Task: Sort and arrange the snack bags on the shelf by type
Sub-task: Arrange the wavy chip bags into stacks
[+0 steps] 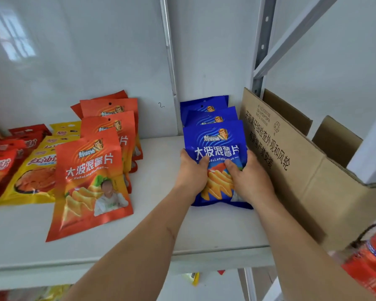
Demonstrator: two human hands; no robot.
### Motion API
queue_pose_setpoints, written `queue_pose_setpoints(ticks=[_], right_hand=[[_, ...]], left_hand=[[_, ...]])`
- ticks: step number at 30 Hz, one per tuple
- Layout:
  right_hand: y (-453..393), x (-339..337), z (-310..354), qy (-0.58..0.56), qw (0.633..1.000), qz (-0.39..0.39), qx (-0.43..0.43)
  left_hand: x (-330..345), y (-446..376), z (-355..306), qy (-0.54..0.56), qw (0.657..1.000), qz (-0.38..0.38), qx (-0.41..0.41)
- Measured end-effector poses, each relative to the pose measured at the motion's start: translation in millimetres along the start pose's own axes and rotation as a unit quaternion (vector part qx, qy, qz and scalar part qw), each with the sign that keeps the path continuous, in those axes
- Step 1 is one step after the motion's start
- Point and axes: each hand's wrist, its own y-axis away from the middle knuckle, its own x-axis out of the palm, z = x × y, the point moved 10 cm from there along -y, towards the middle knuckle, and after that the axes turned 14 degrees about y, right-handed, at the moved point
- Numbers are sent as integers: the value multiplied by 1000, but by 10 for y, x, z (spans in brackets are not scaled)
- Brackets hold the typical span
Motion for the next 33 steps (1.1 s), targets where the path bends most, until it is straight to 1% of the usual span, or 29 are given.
queue_pose_setpoints(ticks=[2,4,6,7,9,11,12,13,14,16,17,18,20,21,22,25,29,31,33], right_hand=[[34,-61,18,7,1000,-6,3],[80,-148,65,28,999,-17,3],[138,-247,158,88,996,-33,-8],[180,-303,246,128,990,-47,-21],[294,-430,521,180,978,-92,-60],[465,-517,881,161,972,-129,-114],[554,-508,1058,136,972,-134,-138],[637,-447,1222,105,973,-126,-159],[711,-326,1378,72,976,-102,-176],[811,50,1690,8,980,-30,-197],[839,287,1824,-6,981,10,-195],[855,543,1929,-10,982,53,-183],[864,1046,2087,-32,980,135,-145],[868,1247,2152,-52,977,163,-127],[853,1410,2210,-71,976,172,-116],[714,1660,2341,-95,978,147,-111],[553,1624,2381,-104,984,95,-108],[526,1613,2368,-105,985,84,-104],[507,1648,2329,-110,986,83,-90]], left_hand=[[-31,36,-40,-9,1000,3,-3],[-118,101,-143,-26,1000,6,11],[-303,167,-347,-63,996,-6,63],[-449,205,-471,-102,990,-22,98],[-856,264,-696,-190,965,-84,162],[-1391,337,-839,-241,935,-166,200],[-1680,354,-849,-254,923,-206,204],[-1972,374,-828,-269,912,-243,195],[-2249,373,-769,-280,905,-271,173],[-2729,349,-602,-293,899,-305,114],[-2899,322,-519,-300,897,-312,87],[-3006,290,-459,-310,895,-312,70],[-3057,192,-372,-317,900,-292,65],[-3025,135,-342,-306,910,-272,72],[-2971,75,-324,-290,921,-246,85],[-2825,-63,-287,-205,956,-178,114],[-2839,-248,-328,-112,977,-128,128],[-2913,-396,-355,-57,986,-110,110],[-2965,-550,-359,-1,994,-89,70]])
